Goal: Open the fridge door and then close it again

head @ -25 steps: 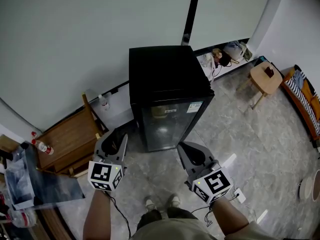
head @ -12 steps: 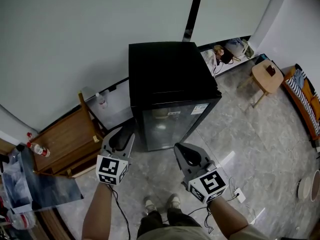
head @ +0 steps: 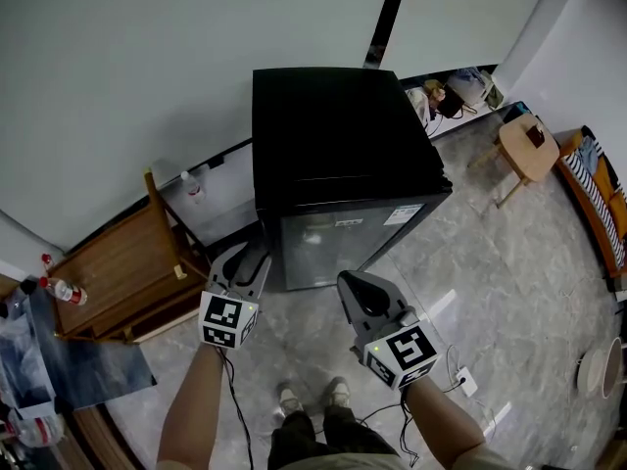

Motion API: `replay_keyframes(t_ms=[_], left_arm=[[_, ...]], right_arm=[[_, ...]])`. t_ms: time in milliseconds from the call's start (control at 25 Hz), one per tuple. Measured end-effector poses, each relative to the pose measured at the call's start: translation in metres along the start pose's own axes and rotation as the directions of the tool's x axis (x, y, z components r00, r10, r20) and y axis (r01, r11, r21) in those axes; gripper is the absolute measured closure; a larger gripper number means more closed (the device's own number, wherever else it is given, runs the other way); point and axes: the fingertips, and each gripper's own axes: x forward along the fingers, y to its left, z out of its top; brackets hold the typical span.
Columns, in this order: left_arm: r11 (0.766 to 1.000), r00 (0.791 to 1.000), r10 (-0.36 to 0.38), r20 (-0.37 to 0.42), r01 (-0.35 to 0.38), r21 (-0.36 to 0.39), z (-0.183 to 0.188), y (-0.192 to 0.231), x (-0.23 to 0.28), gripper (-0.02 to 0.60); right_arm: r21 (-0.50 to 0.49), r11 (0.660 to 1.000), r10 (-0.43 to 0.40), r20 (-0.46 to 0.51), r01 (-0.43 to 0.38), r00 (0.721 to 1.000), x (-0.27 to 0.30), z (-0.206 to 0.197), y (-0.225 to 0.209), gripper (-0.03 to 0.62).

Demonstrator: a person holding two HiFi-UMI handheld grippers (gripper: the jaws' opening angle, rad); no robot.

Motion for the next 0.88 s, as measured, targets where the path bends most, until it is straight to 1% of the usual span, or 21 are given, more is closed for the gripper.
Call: replay_keyframes(t_ms=[80,280,520,720,880], left_arm=[[1.0,1.0,0.0,-0.002,0.0,-0.012,-0.008,0.004,0.012,0.453],[1.0,1.0,-0.012,-0.024,0.012,-0.011,-0.028,0.012,0.033,0.453],[0.997,0.996,-0.074,-0.044,0.074,-0.008,-0.053,0.011,0.048,0.453],[0.995,0.994,-0.1,-0.053,0.1,0.003,-0.063,0.008,0.061,0.453],[0.993,0.992,-0.117,-0.037,0.117,0.007,-0.064,0.009,0.063,0.456]], right_arm=[[0.003,1.0,0.004,-0.005,-0.004,1.0,0.01,-0.005,-0.003,0.597],[0.015,1.0,0.006,-0.022,-0.006,1.0,0.026,-0.017,-0.007,0.597],[0.018,1.0,0.011,-0.042,-0.01,0.999,0.039,-0.034,-0.011,0.597],[0.025,1.0,0.015,-0.057,-0.014,0.998,0.047,-0.046,-0.013,0.597],[0.034,0.999,0.018,-0.067,-0.016,0.998,0.052,-0.053,-0.014,0.597]])
